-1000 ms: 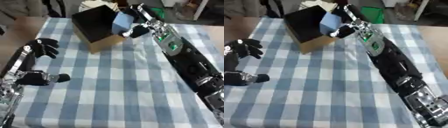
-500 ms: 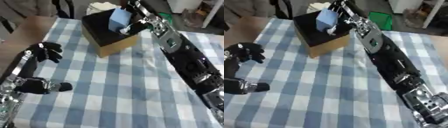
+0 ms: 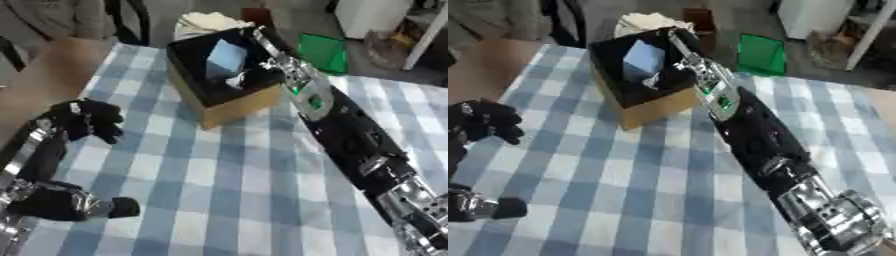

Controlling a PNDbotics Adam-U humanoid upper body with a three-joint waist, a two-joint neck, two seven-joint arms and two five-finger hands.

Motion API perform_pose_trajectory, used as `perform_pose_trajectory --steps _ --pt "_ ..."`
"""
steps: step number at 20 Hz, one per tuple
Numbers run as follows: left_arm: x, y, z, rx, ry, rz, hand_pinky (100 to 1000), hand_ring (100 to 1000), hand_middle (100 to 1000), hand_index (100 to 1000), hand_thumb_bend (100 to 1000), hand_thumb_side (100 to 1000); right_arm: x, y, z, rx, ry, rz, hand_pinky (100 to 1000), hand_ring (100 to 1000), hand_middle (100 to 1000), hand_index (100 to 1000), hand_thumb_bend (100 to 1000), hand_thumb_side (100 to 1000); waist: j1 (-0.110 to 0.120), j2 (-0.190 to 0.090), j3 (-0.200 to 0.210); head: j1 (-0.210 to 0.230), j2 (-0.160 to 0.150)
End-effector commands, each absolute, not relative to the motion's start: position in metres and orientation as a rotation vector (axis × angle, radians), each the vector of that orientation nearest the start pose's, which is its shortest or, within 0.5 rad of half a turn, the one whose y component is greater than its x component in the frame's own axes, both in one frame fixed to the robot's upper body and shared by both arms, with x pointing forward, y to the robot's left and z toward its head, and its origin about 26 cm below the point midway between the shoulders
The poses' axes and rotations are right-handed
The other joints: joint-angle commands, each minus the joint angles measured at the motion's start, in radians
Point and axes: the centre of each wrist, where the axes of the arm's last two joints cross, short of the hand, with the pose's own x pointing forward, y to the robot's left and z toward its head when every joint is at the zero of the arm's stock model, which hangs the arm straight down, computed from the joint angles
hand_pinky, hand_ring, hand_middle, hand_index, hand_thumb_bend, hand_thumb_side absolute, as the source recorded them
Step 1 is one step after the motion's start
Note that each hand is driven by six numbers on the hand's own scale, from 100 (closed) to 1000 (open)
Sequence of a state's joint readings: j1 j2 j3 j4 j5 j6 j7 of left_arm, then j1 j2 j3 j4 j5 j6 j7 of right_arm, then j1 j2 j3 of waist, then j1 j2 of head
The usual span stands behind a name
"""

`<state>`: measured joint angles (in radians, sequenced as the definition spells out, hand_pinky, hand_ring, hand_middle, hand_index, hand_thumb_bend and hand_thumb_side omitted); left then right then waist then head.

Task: Pick up objects on the table and place them in the box.

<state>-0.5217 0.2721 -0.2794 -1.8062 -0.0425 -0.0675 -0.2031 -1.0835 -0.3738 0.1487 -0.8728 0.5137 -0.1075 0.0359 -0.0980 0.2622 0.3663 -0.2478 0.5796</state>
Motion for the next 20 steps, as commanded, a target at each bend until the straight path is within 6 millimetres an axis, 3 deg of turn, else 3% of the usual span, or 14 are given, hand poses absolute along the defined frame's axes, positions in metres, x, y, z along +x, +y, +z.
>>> perform_pose_trajectory --steps 1,5,6,10,14,20 --pt "0.334 0.163 0.207 -0.207 -2.266 -0.896 577 611 620 751 982 233 0.497 -0.233 0.243 -0.752 -1.91 0.955 648 702 609 740 608 100 0.011 -0.011 0.002 -0.001 -0.01" --pt "0.334 0.164 0.206 -0.205 -2.261 -0.892 576 611 620 751 983 235 0.498 -0.231 0.238 -0.766 -1.894 0.987 690 762 738 816 637 100 0.014 -0.009 -0.001 0.0 -0.007" --pt "0.334 0.164 0.205 -0.205 -2.261 -0.891 576 611 620 751 983 235 0.498 -0.231 0.238 -0.774 -1.89 0.992 722 791 799 851 665 133 0.015 -0.009 -0.002 0.0 -0.007" --pt "0.334 0.163 0.205 -0.206 -2.258 -0.89 575 611 620 751 983 235 0.498 -0.231 0.238 -0.818 -1.899 0.973 781 846 885 907 748 251 0.016 -0.009 -0.008 0.0 -0.008" --pt "0.335 0.164 0.203 -0.202 -2.251 -0.884 575 611 620 751 982 235 0.497 -0.231 0.24 -0.862 -1.929 0.922 799 862 911 925 801 334 0.017 -0.011 -0.016 0.0 -0.008" --pt "0.335 0.167 0.2 -0.194 -2.243 -0.874 574 611 620 751 984 233 0.493 -0.229 0.247 -0.91 -1.985 0.862 797 862 909 922 863 390 0.019 -0.021 -0.033 0.002 -0.005"
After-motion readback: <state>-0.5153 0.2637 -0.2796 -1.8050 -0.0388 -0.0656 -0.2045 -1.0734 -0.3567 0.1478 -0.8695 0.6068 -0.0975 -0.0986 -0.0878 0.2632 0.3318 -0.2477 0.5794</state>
